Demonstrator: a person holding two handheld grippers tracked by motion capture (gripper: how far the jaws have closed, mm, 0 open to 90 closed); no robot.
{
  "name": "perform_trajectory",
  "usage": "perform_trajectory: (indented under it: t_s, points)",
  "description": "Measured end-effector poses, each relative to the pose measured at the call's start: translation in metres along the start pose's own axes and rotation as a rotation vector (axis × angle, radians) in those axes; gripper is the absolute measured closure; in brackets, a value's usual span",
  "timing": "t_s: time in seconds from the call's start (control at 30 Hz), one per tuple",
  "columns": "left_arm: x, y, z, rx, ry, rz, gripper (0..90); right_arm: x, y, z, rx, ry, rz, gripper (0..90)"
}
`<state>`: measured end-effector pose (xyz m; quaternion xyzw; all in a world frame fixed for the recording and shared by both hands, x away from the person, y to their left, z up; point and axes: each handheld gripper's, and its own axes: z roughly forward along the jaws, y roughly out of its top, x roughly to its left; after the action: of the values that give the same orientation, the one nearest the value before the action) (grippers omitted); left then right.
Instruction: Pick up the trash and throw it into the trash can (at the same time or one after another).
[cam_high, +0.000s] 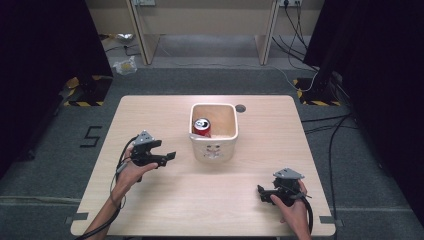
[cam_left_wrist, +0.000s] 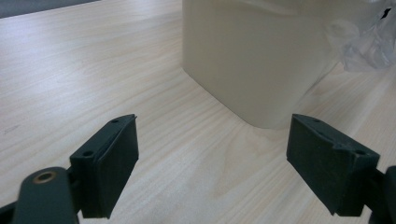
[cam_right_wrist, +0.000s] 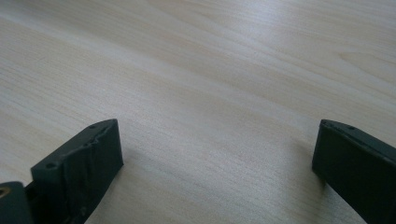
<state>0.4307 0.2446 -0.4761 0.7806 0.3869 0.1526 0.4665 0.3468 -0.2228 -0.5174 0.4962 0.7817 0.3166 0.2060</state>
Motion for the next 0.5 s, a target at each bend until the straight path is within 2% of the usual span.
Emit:
perform_trajectory:
  t_s: [0.5]
  points:
    - [-0.006, -0.02, 0.003, 0.034, -0.004, 0.012, 16.3, 0.0, 0.0, 0.0, 0.0, 0.0, 0.0, 2.0]
